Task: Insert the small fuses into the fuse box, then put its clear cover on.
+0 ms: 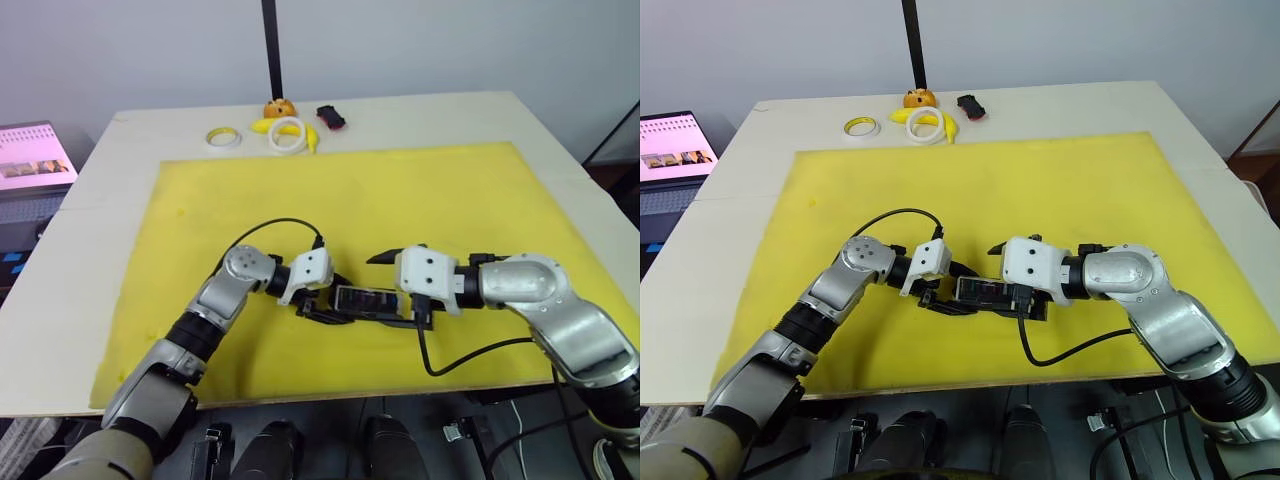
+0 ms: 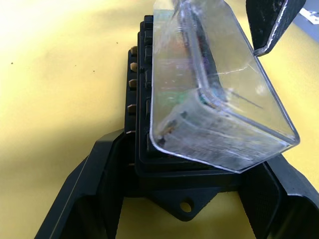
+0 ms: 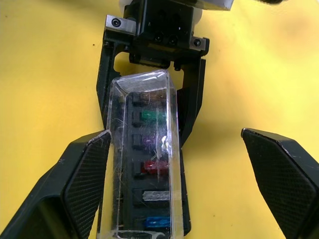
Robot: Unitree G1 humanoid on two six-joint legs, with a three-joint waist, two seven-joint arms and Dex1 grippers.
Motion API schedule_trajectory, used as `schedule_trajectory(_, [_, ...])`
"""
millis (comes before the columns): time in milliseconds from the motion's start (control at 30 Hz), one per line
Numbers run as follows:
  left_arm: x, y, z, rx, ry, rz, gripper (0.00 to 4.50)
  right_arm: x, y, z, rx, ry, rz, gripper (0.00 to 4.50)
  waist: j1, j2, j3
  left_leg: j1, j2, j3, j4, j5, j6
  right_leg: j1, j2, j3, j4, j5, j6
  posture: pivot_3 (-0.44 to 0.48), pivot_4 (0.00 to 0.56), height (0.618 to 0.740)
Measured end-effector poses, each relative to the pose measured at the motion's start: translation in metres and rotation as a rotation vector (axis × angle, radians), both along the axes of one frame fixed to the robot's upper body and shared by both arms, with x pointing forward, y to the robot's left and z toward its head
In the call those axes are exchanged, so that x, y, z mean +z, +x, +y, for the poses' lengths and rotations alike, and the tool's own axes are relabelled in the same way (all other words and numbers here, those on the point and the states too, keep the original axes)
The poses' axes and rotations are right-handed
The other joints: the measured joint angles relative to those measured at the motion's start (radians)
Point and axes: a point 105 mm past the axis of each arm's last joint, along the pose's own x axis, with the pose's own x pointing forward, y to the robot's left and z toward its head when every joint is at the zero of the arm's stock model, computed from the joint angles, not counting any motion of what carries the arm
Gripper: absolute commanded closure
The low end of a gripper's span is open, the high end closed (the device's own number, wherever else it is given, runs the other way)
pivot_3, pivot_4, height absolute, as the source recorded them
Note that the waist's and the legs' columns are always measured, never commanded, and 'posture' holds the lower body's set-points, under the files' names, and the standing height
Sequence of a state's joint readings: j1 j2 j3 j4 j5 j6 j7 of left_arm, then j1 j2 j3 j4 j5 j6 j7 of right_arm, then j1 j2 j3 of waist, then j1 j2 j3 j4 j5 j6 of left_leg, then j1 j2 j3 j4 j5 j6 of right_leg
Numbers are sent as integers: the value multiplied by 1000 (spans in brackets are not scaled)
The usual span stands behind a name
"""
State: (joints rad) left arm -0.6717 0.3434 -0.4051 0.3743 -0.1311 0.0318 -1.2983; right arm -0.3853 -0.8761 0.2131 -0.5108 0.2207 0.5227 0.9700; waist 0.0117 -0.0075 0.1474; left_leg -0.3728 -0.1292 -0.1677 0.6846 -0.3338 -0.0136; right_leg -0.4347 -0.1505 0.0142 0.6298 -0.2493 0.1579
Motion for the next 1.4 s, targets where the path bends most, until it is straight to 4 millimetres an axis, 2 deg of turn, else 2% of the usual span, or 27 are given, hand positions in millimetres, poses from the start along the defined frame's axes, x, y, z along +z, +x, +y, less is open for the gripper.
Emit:
schedule_trajectory(400, [0, 0, 0, 0, -1, 1, 1932, 4, -8, 6, 24, 0, -3, 80, 0, 0, 0, 0, 0, 0, 0, 0, 0, 0, 0, 0, 0, 0, 0, 0, 150, 740])
schedule_trajectory(667, [0, 0, 0, 1, -1, 1, 1932, -7, -13, 4, 41, -62, -40, 80, 0, 0, 0, 0, 0, 0, 0, 0, 0, 0, 0, 0, 0, 0, 0, 0, 150, 740])
schedule_trajectory(967, [1, 0, 1, 1, -1, 2, 1932, -14, -4, -1, -2, -82, -57, 80, 0, 0, 0, 0, 0, 0, 0, 0, 0, 0, 0, 0, 0, 0, 0, 0, 150, 740])
schedule_trajectory(1400, [1, 0, 1, 0, 0, 1, 1932, -2, 5, -5, -26, -37, -10, 80, 0, 0, 0, 0, 0, 0, 0, 0, 0, 0, 0, 0, 0, 0, 0, 0, 150, 740])
